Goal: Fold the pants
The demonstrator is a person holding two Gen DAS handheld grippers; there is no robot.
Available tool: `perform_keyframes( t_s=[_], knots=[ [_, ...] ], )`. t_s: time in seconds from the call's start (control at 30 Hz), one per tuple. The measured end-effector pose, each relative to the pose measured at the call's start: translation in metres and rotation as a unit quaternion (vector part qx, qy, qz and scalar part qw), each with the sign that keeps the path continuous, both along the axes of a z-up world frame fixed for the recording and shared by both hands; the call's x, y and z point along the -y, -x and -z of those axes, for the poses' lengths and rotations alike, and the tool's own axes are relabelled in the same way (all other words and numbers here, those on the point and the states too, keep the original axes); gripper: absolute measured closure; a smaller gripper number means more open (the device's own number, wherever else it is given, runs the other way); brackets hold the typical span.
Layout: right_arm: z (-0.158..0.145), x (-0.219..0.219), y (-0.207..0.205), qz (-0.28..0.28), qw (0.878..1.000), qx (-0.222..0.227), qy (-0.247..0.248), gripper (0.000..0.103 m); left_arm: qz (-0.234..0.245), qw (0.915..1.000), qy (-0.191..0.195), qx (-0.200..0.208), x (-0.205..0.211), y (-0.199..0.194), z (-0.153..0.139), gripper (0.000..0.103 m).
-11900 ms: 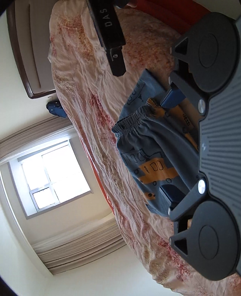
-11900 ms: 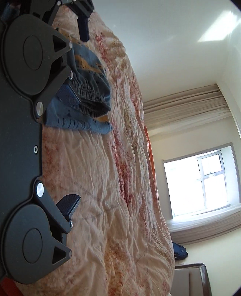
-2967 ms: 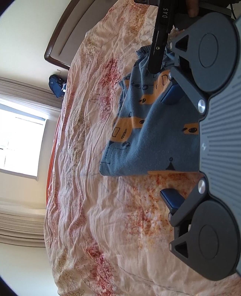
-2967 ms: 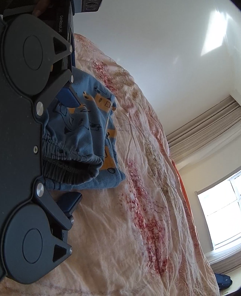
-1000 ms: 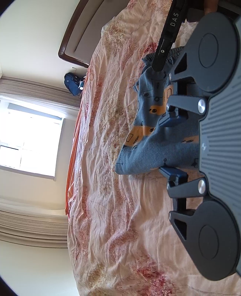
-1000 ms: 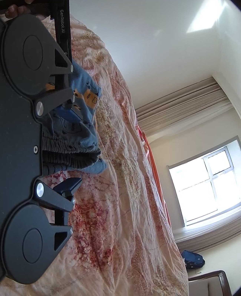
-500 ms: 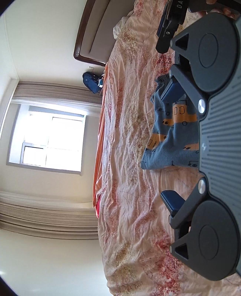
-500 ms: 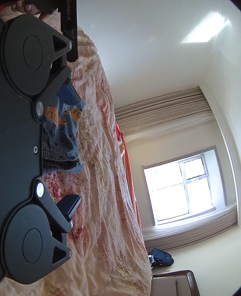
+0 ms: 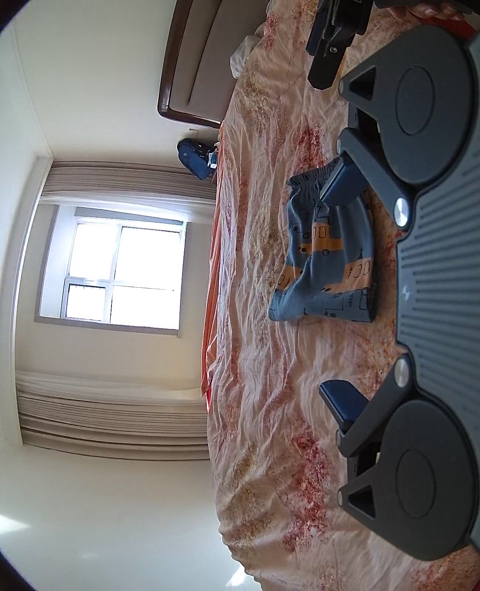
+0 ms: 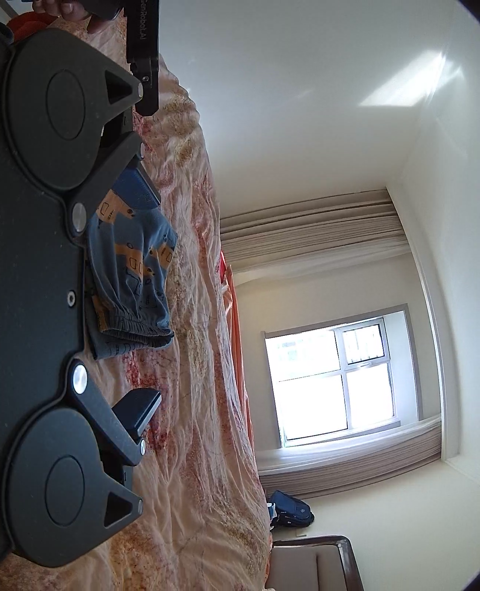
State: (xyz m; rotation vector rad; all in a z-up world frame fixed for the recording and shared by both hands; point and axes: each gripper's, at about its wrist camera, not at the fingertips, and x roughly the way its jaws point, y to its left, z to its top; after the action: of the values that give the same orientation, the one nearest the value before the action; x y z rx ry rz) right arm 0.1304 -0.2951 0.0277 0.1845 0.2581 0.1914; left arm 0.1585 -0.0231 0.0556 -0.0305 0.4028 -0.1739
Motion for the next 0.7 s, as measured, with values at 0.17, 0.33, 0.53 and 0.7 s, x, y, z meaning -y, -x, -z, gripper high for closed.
perform_keyframes(
  t_s=[0.17,0.33,0.53,0.7],
  knots=[
    [0.000,-0.004,0.022,0.000,1.000,0.002,0.000,0.000,-0.002,1.0000,-0.002,0.003,-0.003,0.024,0.002,0.000],
    [-0.002,-0.006,0.032,0.000,1.000,0.005,0.001,0.000,-0.004,1.0000,-0.002,0.006,-0.007,0.036,0.003,0.000],
    [-0.003,-0.007,0.036,-0.001,1.000,0.006,0.002,0.000,-0.007,1.0000,-0.001,0.006,-0.010,0.042,0.005,0.000],
    [-0.003,-0.008,0.038,-0.001,1.000,0.006,0.002,0.000,-0.007,1.0000,0.000,0.006,-0.011,0.043,0.004,0.000]
  ],
)
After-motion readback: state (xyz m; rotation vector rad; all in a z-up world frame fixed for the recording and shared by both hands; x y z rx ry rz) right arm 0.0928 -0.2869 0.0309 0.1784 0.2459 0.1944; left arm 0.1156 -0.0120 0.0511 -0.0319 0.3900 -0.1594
